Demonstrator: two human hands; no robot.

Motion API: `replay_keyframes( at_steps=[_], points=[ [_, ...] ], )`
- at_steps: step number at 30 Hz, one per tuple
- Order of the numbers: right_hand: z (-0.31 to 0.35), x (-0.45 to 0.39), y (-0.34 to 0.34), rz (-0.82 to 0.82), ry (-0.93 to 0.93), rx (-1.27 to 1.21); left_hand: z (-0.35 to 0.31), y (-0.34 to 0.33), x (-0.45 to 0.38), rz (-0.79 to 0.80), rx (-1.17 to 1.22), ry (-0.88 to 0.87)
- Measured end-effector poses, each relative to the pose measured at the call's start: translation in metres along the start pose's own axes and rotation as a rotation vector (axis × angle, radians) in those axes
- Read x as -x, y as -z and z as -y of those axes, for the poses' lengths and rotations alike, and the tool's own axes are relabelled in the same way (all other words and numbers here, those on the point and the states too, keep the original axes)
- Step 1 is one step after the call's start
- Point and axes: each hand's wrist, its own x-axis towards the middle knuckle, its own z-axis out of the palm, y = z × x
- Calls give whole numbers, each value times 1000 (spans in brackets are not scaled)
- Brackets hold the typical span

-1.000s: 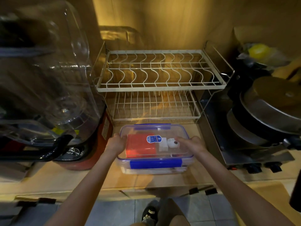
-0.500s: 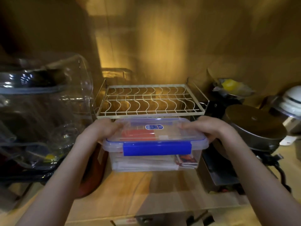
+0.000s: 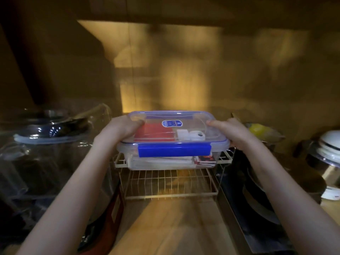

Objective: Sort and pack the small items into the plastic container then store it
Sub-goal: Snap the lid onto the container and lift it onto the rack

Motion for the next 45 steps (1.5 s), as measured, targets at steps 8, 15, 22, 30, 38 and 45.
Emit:
replay_keyframes(
  at_steps=[8,15,22,30,38,45],
  points=[
    [-31,-28,-45,-18,-36,-174,17,-39,-39,-54,-57,90],
    [-38,-60,-60,-12,-104,-240,23,-45,-62,21,-97,114],
    [-33,-97,-71,33,-138,-184,8,-57,-69,-67,-331,-102],
    [-26,-140,-82,18,-209,-154,5,-77,-91,-40,-399,-221],
    [-18,-164,-98,3,-195,-109,6,-74,-118,-44,-398,-222],
    [-18,-177,-102,-21,-199,-101,1,-73,-123,-61,-389,-228]
  ],
)
